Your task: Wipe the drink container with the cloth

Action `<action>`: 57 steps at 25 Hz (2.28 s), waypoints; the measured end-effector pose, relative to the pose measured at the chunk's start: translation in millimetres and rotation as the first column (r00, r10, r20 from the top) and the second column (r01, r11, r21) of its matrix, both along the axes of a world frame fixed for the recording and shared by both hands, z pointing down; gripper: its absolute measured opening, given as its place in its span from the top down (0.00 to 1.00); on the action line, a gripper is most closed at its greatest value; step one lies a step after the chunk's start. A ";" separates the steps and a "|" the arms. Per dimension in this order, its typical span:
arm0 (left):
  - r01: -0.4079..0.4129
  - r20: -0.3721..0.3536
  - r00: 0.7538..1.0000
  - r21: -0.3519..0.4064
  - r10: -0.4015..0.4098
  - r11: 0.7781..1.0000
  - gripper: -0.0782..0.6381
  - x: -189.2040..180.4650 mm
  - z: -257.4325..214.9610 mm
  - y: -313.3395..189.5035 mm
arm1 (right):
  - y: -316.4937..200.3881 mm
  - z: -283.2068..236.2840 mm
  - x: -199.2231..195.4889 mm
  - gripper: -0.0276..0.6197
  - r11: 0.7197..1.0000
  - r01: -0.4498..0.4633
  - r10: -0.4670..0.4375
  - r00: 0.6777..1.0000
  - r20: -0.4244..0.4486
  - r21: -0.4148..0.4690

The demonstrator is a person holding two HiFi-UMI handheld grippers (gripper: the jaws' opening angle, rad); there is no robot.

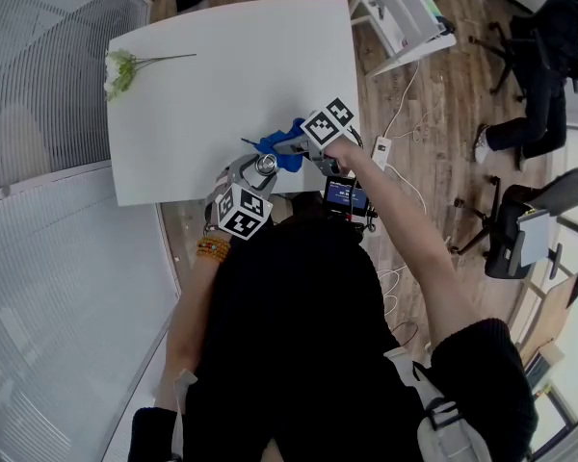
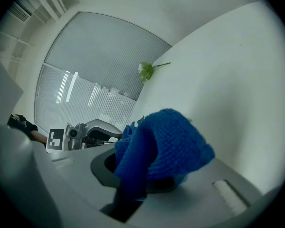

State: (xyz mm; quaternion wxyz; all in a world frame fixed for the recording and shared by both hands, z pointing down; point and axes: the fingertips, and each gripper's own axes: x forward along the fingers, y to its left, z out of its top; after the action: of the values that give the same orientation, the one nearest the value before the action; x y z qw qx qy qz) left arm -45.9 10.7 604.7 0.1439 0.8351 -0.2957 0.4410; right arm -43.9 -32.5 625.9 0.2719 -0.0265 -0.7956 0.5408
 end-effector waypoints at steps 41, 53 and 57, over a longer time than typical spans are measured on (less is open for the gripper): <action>0.008 -0.013 1.000 -0.028 -0.008 1.000 0.55 -1.9 4.2 -0.3 | -9.9 72.3 6.5 0.84 0.999 -0.042 0.038 0.975 -0.218 -0.016; 0.031 -0.031 0.999 -0.018 -0.031 0.999 0.55 1.4 2.9 0.2 | -5.8 99.7 14.7 0.83 1.000 -0.022 0.022 0.945 -0.325 0.001; 0.086 -0.086 0.993 0.003 -0.085 0.996 0.52 2.2 -8.3 -4.2 | -7.5 96.8 15.0 0.82 0.999 -0.025 0.032 0.947 -0.319 0.028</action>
State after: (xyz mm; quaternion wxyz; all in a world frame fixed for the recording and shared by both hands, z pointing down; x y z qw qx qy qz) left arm -43.7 6.5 596.4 0.1724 0.8402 -0.3262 0.3973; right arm -28.9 -40.0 722.7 0.3896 0.0761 -0.7478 0.5322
